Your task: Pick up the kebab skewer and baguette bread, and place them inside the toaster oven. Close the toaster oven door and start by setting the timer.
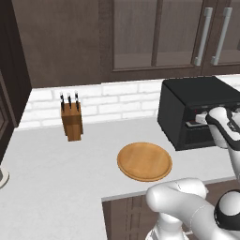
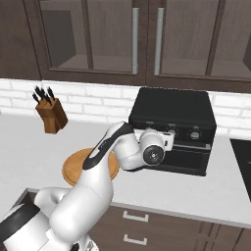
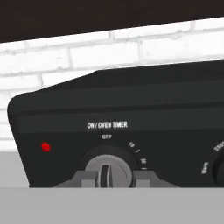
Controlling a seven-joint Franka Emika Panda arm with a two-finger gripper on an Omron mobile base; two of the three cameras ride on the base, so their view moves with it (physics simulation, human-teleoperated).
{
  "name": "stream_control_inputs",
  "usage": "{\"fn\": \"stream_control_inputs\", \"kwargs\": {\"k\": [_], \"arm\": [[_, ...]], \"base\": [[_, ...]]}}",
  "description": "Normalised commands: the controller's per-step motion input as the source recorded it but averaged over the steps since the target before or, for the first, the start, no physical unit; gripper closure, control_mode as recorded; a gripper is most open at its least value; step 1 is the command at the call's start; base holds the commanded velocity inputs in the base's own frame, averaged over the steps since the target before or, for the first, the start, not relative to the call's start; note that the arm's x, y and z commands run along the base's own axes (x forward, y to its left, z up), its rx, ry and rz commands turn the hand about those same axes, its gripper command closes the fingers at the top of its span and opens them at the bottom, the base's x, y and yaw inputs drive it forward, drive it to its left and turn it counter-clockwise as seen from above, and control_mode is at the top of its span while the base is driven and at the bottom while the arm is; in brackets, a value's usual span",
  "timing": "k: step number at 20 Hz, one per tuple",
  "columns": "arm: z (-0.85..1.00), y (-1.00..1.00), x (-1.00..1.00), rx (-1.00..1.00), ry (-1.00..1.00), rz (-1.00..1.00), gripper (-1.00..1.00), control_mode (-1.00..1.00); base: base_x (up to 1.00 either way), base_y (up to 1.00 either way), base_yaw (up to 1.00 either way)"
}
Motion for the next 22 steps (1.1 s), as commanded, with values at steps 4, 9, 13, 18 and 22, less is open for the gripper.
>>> {"fn": "stream_control_inputs", "kwargs": {"k": [4,9,13,18,22], "arm": [[0.00,0.00,0.00,0.00,0.00,0.00,1.00,-1.00],[0.00,0.00,0.00,0.00,0.00,0.00,1.00,-1.00],[0.00,0.00,0.00,0.00,-0.02,0.00,1.00,-1.00],[-0.02,0.00,0.00,0.05,-0.07,-0.01,1.00,-1.00],[-0.07,0.00,0.00,0.15,-0.14,-0.01,1.00,-1.00]], "base": [[0.00,0.00,0.00],[0.00,0.00,0.00],[0.00,0.00,0.00],[0.00,0.00,0.00],[0.00,0.00,0.00]]}}
